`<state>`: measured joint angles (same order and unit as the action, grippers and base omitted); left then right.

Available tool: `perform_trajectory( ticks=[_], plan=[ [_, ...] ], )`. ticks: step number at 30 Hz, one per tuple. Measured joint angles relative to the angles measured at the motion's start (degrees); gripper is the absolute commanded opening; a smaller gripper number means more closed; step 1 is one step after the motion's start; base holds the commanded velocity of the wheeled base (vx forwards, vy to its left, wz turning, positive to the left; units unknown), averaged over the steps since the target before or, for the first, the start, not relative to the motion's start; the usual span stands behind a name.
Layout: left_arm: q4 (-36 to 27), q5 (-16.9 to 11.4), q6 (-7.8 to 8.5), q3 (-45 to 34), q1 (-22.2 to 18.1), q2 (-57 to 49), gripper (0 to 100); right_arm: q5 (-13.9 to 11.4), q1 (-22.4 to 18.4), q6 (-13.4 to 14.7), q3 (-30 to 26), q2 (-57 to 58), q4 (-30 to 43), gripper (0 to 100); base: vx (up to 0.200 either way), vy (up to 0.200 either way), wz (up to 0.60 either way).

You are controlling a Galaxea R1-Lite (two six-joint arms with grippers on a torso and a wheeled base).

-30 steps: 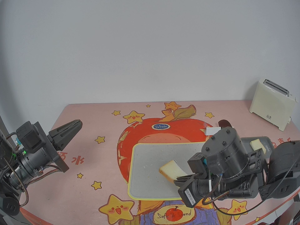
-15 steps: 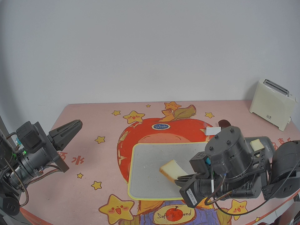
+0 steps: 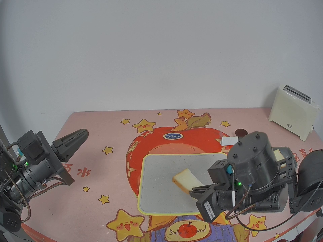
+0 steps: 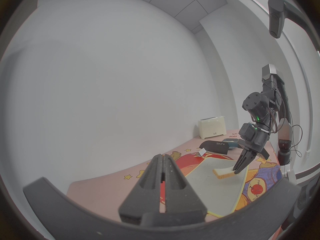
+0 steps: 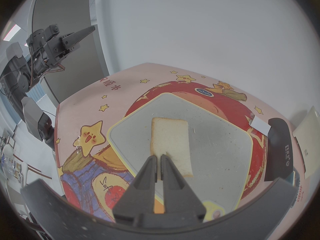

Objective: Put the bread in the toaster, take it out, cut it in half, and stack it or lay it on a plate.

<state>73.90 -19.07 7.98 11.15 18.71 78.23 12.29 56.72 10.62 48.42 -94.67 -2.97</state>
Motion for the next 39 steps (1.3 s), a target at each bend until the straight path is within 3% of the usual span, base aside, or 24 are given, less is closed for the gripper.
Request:
perform_trajectory(
  ticks=[18, 21, 24, 30, 39],
  plan=[
    [0.0, 0.0, -0.05, -0.1, 0.0, 0.2, 0, 8.4, -0.6, 0.3, 0.2, 2.5, -0.1, 0, 0.0, 0.0, 0.0],
    [0.0, 0.0, -0.07, -0.1, 0.0, 0.2, 0, 8.6, -1.1, 0.2, 0.2, 2.9, -0.1, 0, 0.0, 0.0, 0.0],
    [0.0, 0.0, -0.05, -0.1, 0.0, 0.2, 0, 8.6, -2.2, 0.2, 0.2, 3.1, 0.0, 0, 0.0, 0.0, 0.0],
    [0.0, 0.1, 0.06, -0.1, 0.0, 0.2, 0, 11.5, -5.5, 0.0, 0.2, 3.6, 0.0, 0, 0.0, 0.0, 0.0],
    [0.0, 0.1, 0.02, -0.4, 0.0, 0.2, 0, 13.5, -9.4, -0.4, 0.5, 5.0, 0.3, 0, 0.0, 0.0, 0.0]
  ],
)
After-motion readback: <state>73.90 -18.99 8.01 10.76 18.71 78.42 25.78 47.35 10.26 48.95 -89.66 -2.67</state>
